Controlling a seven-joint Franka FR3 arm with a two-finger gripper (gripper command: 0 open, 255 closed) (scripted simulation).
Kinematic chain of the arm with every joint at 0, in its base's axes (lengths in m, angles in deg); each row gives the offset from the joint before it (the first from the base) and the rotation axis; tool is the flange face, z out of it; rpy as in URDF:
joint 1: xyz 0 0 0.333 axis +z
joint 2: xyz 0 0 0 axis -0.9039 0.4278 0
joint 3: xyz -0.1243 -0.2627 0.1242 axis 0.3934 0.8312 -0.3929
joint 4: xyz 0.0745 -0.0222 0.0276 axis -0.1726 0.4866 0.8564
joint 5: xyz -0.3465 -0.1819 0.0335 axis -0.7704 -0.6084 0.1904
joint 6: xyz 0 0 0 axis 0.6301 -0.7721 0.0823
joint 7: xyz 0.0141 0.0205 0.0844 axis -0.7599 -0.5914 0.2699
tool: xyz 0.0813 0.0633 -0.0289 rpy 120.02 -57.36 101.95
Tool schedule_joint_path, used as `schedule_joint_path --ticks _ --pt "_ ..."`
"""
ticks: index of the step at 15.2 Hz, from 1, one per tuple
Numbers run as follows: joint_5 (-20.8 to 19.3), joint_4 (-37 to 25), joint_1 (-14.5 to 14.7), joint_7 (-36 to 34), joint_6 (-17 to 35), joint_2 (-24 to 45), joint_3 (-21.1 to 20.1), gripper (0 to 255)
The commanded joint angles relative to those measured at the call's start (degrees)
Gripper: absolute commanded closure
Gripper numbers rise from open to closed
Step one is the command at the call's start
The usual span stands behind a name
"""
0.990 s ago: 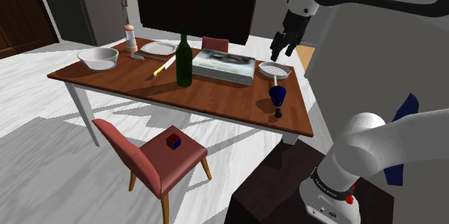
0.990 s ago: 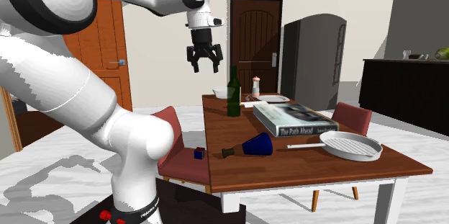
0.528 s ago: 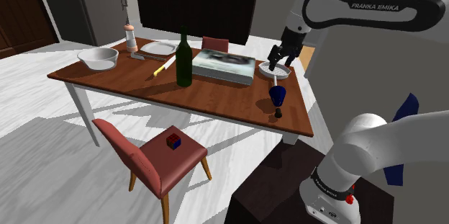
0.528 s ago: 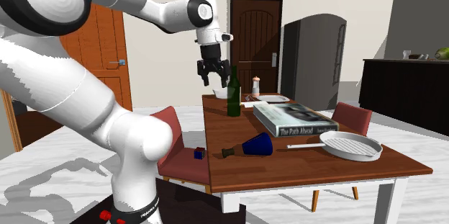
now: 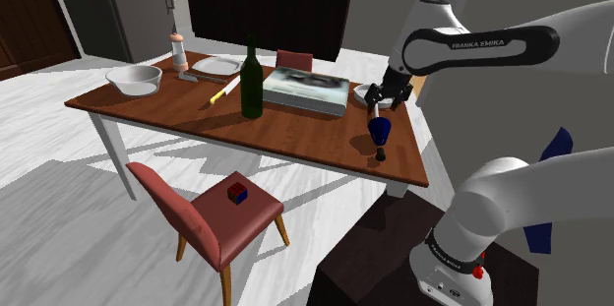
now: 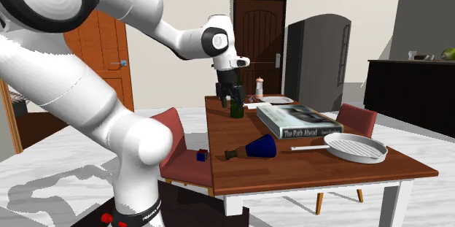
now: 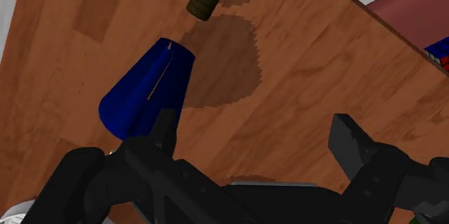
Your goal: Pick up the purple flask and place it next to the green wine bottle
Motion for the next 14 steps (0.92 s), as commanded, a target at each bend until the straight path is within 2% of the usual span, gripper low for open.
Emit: schedule_joint_path --ticks 1,10,14 --pt "-0.84 2.17 -1.85 -1.36 4.63 1.83 1.28 0" --pt "-3.59 9.30 -9.07 -8.84 25.38 13.61 5.47 0" --pt "-3.64 9.86 -8.93 -8.79 29.64 17.30 6.01 0"
